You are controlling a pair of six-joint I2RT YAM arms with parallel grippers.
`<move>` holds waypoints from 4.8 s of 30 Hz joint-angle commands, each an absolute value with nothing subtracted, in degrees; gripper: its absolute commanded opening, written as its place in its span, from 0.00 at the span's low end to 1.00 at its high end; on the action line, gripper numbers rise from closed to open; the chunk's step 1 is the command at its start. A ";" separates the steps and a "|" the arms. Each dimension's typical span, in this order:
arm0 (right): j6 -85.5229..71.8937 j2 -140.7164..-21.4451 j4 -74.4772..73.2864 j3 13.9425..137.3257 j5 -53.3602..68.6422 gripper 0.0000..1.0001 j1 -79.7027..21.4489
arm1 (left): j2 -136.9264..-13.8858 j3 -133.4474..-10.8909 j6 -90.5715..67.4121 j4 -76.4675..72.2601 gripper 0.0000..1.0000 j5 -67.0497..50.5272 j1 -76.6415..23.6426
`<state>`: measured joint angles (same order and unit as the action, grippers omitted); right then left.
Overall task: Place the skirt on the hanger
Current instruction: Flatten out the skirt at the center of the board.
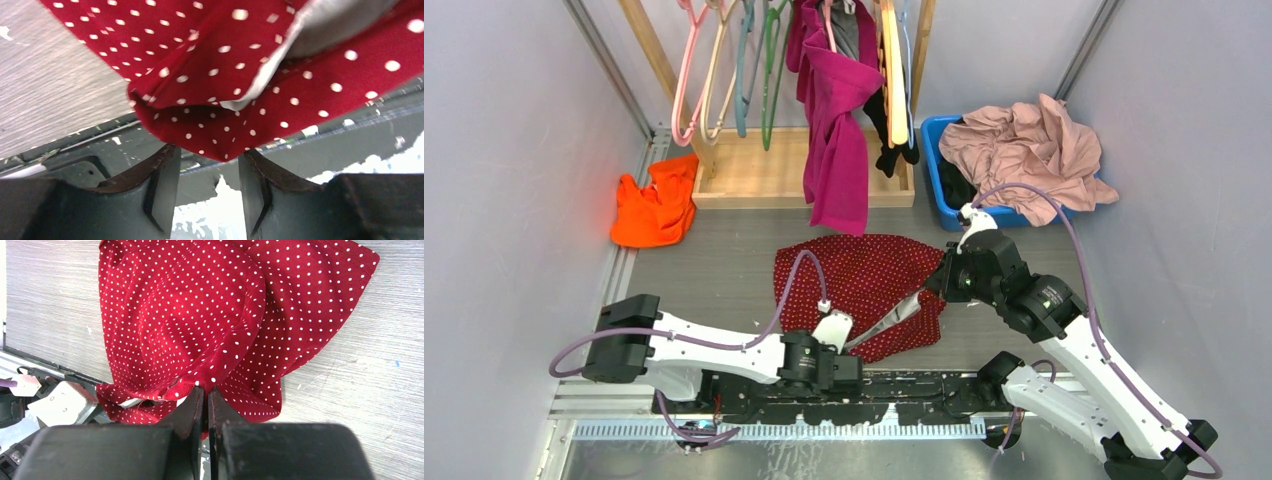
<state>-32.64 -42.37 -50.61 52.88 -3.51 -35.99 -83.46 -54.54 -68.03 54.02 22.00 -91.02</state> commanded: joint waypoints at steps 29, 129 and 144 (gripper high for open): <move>-24.94 -74.25 -47.05 101.14 -3.75 0.01 -35.60 | -58.73 -85.70 -49.08 81.84 0.00 45.17 -70.74; -35.82 -56.36 -34.27 46.85 -0.49 0.46 -47.22 | -49.03 -44.11 -49.20 51.51 0.37 1.14 -51.97; -27.54 -75.30 -21.60 51.49 -0.32 0.49 -54.86 | -60.39 -50.35 -44.36 50.62 0.37 3.64 -51.95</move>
